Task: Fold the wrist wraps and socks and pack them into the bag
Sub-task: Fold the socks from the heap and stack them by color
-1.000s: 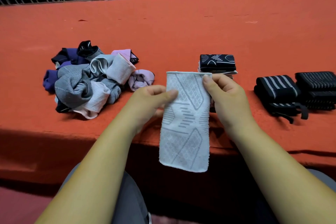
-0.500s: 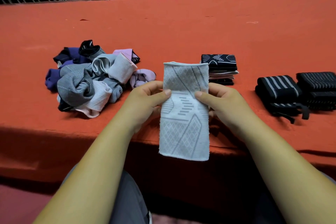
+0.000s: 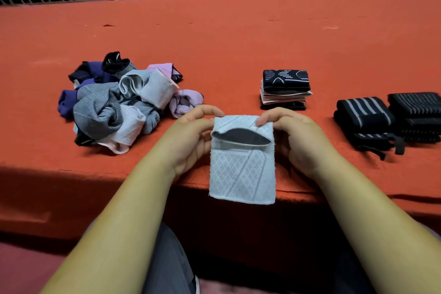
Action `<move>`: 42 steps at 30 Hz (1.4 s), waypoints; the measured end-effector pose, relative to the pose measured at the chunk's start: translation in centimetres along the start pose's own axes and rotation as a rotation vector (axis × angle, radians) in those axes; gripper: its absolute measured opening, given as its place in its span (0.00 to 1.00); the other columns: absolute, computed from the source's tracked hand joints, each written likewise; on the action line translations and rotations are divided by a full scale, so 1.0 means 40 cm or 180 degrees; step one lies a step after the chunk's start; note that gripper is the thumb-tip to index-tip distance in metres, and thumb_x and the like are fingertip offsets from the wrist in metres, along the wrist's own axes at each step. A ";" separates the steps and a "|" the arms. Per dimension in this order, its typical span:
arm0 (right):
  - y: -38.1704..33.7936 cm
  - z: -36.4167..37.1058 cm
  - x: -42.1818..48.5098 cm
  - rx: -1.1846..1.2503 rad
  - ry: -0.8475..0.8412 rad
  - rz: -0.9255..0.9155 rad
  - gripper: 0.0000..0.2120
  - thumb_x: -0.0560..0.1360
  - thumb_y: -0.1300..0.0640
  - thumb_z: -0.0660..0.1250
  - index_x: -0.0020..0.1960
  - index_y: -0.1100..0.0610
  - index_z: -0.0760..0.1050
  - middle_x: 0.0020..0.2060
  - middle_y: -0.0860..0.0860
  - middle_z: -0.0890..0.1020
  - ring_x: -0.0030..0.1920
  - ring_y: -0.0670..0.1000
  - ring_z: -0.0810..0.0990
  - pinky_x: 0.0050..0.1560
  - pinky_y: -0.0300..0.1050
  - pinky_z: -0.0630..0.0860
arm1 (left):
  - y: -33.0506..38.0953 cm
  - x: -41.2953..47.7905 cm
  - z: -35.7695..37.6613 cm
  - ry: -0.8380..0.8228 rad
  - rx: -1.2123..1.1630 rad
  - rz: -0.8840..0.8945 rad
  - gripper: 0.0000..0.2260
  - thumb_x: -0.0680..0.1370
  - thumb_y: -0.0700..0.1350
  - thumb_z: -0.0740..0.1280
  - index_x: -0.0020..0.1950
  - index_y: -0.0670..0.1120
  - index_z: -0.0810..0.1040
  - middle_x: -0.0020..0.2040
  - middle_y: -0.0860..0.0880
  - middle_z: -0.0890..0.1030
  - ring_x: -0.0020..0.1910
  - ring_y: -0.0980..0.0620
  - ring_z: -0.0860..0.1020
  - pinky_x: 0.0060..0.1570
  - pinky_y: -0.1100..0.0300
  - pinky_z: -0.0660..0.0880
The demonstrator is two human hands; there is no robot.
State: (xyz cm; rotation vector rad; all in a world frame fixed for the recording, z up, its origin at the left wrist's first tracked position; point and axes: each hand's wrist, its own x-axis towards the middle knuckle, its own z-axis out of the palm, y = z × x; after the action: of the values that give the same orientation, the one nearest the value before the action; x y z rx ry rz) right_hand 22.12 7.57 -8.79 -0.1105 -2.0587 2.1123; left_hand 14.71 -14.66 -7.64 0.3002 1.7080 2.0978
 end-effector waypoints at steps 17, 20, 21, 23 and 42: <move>-0.002 0.012 -0.009 0.0167 -0.0123 -0.0094 0.24 0.78 0.63 0.69 0.70 0.44 0.77 0.55 0.61 0.86 0.54 0.55 0.85 0.59 0.54 0.78 | -0.019 -0.009 0.003 -0.0106 0.0503 0.0058 0.14 0.81 0.41 0.72 0.65 0.37 0.80 0.61 0.36 0.85 0.53 0.42 0.84 0.55 0.50 0.83; -0.009 0.015 -0.015 -0.0191 -0.0219 0.0120 0.13 0.82 0.52 0.70 0.65 0.51 0.83 0.54 0.49 0.89 0.54 0.49 0.88 0.59 0.48 0.81 | -0.017 -0.007 0.014 -0.0013 0.0284 0.0246 0.16 0.81 0.40 0.72 0.68 0.38 0.79 0.62 0.35 0.84 0.55 0.41 0.84 0.58 0.47 0.82; -0.011 0.019 -0.020 -0.0326 -0.0290 0.0142 0.11 0.83 0.52 0.69 0.62 0.54 0.85 0.51 0.48 0.90 0.50 0.46 0.89 0.53 0.44 0.81 | -0.018 -0.005 0.014 0.0037 0.0254 0.0305 0.16 0.81 0.40 0.72 0.68 0.38 0.79 0.61 0.36 0.85 0.53 0.42 0.85 0.54 0.48 0.83; -0.007 0.020 -0.025 -0.0372 -0.0289 0.0116 0.09 0.83 0.55 0.69 0.58 0.56 0.86 0.48 0.49 0.90 0.45 0.46 0.89 0.45 0.41 0.81 | -0.015 -0.004 0.012 0.0108 0.0349 0.0376 0.14 0.81 0.41 0.73 0.66 0.40 0.80 0.58 0.38 0.86 0.46 0.46 0.85 0.44 0.55 0.83; 0.003 0.013 -0.014 0.0133 -0.0198 -0.0013 0.12 0.84 0.59 0.68 0.66 0.53 0.83 0.57 0.53 0.89 0.55 0.55 0.89 0.50 0.46 0.84 | -0.008 -0.010 -0.010 -0.0139 0.0240 -0.0049 0.16 0.83 0.40 0.69 0.71 0.46 0.77 0.65 0.40 0.84 0.57 0.42 0.83 0.60 0.44 0.79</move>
State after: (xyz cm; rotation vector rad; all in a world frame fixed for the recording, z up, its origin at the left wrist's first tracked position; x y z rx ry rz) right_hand 22.56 6.96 -8.94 -0.0349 -2.0455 2.1815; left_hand 14.96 -15.12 -7.99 0.3514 1.7611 2.0044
